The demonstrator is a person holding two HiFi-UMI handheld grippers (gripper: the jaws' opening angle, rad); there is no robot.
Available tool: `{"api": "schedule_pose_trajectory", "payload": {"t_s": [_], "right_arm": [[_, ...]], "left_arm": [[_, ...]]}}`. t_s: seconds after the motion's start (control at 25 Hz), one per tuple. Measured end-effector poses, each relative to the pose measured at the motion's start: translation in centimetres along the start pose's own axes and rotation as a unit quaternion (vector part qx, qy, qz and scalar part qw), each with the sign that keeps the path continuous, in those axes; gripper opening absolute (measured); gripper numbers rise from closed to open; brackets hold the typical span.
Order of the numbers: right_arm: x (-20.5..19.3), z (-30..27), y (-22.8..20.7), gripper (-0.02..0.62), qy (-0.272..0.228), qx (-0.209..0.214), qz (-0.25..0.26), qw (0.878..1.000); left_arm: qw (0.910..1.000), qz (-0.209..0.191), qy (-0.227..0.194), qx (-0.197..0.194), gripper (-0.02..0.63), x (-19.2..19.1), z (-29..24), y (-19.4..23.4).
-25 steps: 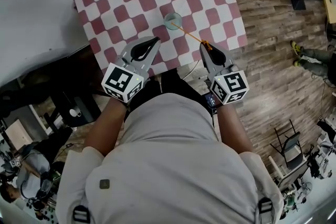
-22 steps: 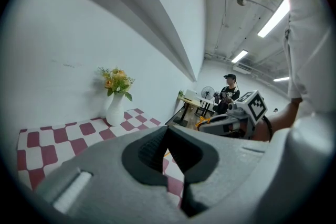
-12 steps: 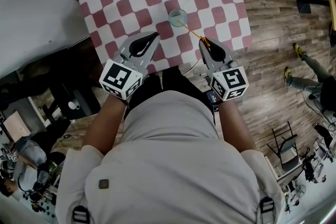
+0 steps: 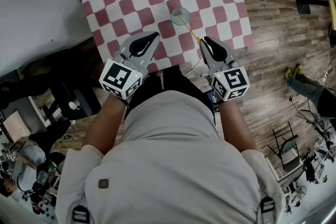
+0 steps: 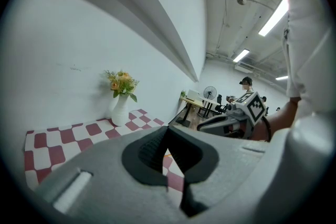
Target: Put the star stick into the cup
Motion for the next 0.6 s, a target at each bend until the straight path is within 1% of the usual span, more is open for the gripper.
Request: {"api": "schedule_pose_trajectory", "payload": {"t_s": [0.24, 0.6], "right_arm": [[0.3, 0.8, 1.3, 0.067, -0.011, -0.009, 0.0, 1.0], [1.6, 2.5, 3.9, 0.067, -0.04, -0.032, 0.011, 0.999]], "left_arm": [[1.0, -0.004, -0.004, -0.005, 0.003, 0.0, 1.5, -0.5], [0.9995, -0.02, -0.021, -0.015, 0.003, 0.8, 4.5, -1.2]]}}
Point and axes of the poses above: the fingertips, and each gripper's own axes: z backward along the fingers, y to its left, x out of its top, the point moved 2 cm from there along z, backward along the fingers, and after that the axes turned 6 degrees about x, right-handed, at the moved point
